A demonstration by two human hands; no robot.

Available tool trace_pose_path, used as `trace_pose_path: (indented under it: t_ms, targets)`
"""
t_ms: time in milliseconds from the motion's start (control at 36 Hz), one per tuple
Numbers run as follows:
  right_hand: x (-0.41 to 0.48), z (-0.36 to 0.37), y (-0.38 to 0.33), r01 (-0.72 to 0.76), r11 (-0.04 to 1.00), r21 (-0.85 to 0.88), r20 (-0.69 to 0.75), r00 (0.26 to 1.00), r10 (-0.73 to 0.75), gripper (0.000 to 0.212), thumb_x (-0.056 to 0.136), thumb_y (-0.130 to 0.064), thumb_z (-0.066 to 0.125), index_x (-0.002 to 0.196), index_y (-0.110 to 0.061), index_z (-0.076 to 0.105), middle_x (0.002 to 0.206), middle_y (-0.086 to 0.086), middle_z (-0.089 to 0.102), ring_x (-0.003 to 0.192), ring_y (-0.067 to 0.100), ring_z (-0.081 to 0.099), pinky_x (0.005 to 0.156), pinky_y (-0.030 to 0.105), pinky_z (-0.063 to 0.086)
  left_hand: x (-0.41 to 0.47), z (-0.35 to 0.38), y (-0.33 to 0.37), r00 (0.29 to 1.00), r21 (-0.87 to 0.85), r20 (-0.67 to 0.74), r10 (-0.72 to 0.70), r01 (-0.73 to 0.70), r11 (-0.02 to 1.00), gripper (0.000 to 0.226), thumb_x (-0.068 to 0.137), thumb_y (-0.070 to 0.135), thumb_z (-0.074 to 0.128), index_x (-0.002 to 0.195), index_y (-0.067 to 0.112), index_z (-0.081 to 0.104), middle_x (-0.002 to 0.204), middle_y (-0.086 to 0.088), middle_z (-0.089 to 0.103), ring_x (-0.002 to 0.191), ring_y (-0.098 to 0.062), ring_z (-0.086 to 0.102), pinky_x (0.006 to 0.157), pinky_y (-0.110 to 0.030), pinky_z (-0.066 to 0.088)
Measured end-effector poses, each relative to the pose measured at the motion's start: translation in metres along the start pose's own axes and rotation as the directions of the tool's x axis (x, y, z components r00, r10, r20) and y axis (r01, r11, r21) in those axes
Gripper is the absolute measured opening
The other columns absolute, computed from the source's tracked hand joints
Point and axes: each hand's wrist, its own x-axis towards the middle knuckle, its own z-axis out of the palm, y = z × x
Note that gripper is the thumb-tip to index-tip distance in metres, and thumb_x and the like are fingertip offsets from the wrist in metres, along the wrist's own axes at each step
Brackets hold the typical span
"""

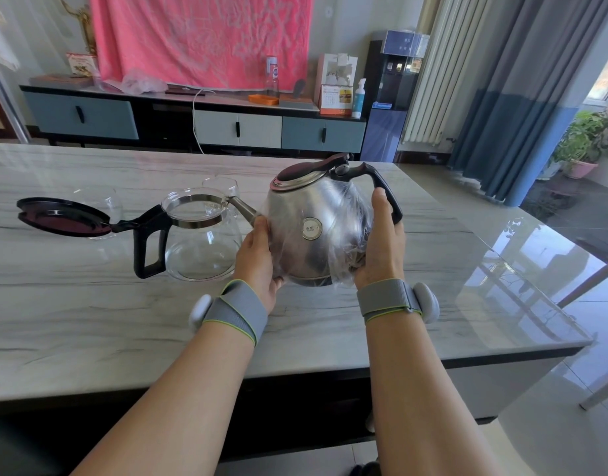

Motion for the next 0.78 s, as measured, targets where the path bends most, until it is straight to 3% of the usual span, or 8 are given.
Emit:
trace_pose_path:
  t_ms: [167, 417, 528, 639, 694, 778]
  targets:
    - [-0.0034, 0.0020, -0.0023, 0.000, 1.000, -0.008, -0.006, 1.000, 0.000, 0.045, 0.071, -0.062, 0.073, 0.104, -0.034, 0.065, 0.125, 0.000, 0.070, 0.120, 0.024, 0.066, 0.111, 0.051, 0.052, -0.0006, 0.0010, 0.0007, 1.000, 0.003, 0.002, -0.004, 0.004, 1.000, 0.034, 0.100, 0.059, 0.046, 0.119, 0.035, 0.061, 0.118, 0.003, 0.068, 0.106, -0.022, 0.065, 0.092, -0.051, 0.055]
    - [-0.0022, 0.0027, -0.0017, 0.016, 1.000, 0.013, -0.015, 1.000, -0.016, 0.037, 0.073, -0.060, 0.073, 0.096, -0.032, 0.064, 0.113, -0.002, 0.069, 0.124, 0.031, 0.065, 0.110, 0.054, 0.053, 0.0029, 0.0007, -0.0007, 1.000, -0.004, -0.002, 0.001, -0.001, 1.000, 0.038, 0.098, 0.060, 0.049, 0.121, 0.034, 0.062, 0.123, 0.003, 0.068, 0.106, -0.021, 0.066, 0.097, -0.054, 0.052]
    - [-0.0026, 0.0031, -0.0017, 0.029, 0.999, 0.018, -0.016, 0.999, -0.029, 0.039, 0.073, -0.059, 0.074, 0.100, -0.032, 0.067, 0.119, 0.000, 0.071, 0.121, 0.028, 0.067, 0.110, 0.053, 0.053, 0.0025, 0.0008, -0.0003, 1.000, -0.005, 0.002, -0.005, 0.005, 1.000, 0.030, 0.098, 0.060, 0.049, 0.110, 0.036, 0.062, 0.123, 0.003, 0.067, 0.108, -0.022, 0.064, 0.099, -0.055, 0.051]
    - [-0.0028, 0.0027, -0.0011, 0.020, 1.000, 0.016, -0.018, 1.000, -0.020, 0.036, 0.075, -0.059, 0.074, 0.098, -0.033, 0.066, 0.119, 0.001, 0.071, 0.122, 0.028, 0.067, 0.110, 0.054, 0.053, 0.0038, -0.0001, -0.0011, 1.000, 0.001, -0.004, -0.006, 0.006, 1.000, 0.032, 0.097, 0.061, 0.049, 0.114, 0.038, 0.063, 0.128, 0.003, 0.066, 0.113, -0.023, 0.063, 0.101, -0.056, 0.049]
    - [-0.0025, 0.0019, -0.0010, 0.023, 1.000, 0.020, -0.022, 1.000, -0.022, 0.037, 0.078, -0.058, 0.074, 0.099, -0.029, 0.067, 0.116, 0.003, 0.071, 0.123, 0.031, 0.066, 0.110, 0.054, 0.053, 0.0047, -0.0002, -0.0018, 1.000, 0.003, -0.008, -0.005, 0.005, 1.000, 0.035, 0.097, 0.061, 0.048, 0.117, 0.036, 0.062, 0.126, 0.003, 0.066, 0.112, -0.024, 0.063, 0.101, -0.056, 0.049]
    - [-0.0021, 0.0020, -0.0006, 0.022, 0.999, 0.031, -0.030, 0.999, -0.021, 0.053, 0.076, -0.058, 0.073, 0.108, -0.017, 0.064, 0.117, 0.010, 0.072, 0.128, 0.037, 0.062, 0.110, 0.056, 0.053, 0.0048, 0.0009, -0.0017, 1.000, 0.009, -0.009, 0.001, -0.001, 1.000, 0.039, 0.098, 0.061, 0.048, 0.123, 0.035, 0.061, 0.125, 0.003, 0.066, 0.111, -0.023, 0.063, 0.100, -0.056, 0.050]
